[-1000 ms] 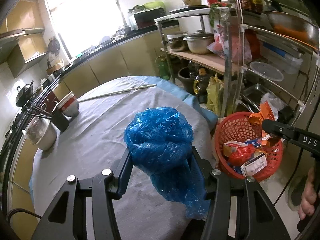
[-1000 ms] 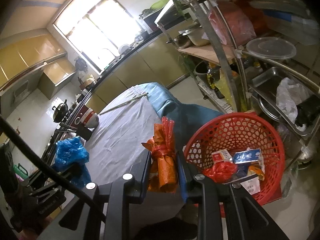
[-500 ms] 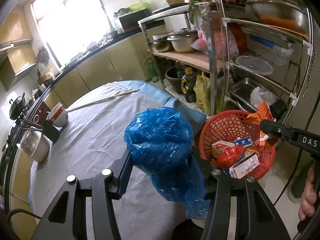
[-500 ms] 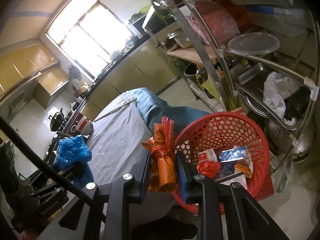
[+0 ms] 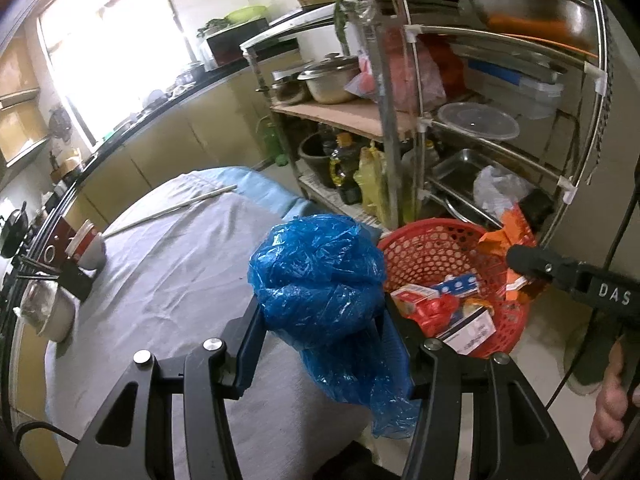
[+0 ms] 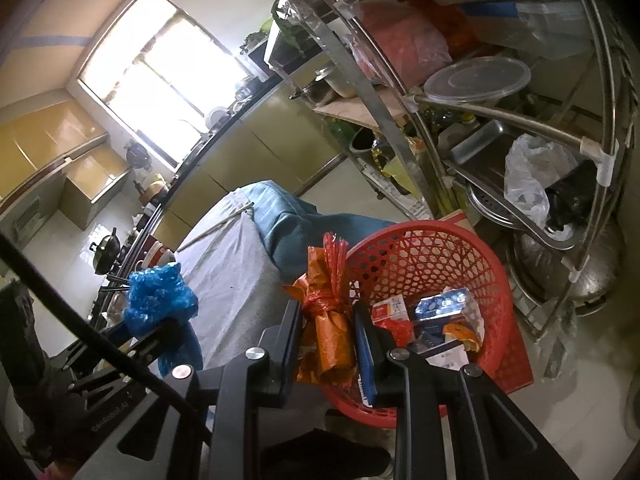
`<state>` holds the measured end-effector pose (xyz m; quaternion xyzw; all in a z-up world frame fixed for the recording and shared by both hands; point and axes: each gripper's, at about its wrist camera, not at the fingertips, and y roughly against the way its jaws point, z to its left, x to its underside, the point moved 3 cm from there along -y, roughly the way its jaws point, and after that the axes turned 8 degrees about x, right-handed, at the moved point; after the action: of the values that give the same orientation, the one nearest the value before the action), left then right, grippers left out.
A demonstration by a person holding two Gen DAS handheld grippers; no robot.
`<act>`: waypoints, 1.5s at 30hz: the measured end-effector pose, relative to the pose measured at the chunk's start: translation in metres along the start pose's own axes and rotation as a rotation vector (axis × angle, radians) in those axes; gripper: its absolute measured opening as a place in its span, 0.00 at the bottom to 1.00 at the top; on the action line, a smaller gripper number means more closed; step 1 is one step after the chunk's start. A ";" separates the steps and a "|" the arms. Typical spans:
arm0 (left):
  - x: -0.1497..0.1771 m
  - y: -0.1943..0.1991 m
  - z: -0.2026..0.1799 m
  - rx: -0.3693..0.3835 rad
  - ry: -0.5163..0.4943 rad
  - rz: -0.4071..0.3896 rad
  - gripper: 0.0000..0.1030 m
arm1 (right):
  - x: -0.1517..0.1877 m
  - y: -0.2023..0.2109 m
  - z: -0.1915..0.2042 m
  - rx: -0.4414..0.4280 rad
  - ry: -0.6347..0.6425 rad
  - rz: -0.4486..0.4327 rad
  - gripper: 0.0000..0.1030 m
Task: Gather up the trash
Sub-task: 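Carry the blue bag and orange bag over the red basket, then open the right tool to drop the orange bag while the left tool drops the blue bag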
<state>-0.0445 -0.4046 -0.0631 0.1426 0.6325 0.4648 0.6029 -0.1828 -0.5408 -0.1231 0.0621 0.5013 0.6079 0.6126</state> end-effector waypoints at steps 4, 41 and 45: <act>-0.006 -0.007 -0.008 0.039 -0.001 -0.003 0.54 | 0.000 -0.001 -0.004 0.008 -0.010 0.002 0.27; -0.035 -0.063 -0.063 0.148 -0.064 0.064 0.55 | -0.022 -0.006 -0.055 0.081 -0.092 0.020 0.28; -0.036 -0.065 -0.067 0.157 -0.073 0.069 0.56 | -0.023 -0.007 -0.058 0.084 -0.098 0.021 0.28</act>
<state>-0.0711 -0.4931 -0.1008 0.2280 0.6394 0.4289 0.5961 -0.2125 -0.5918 -0.1434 0.1230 0.4950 0.5890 0.6268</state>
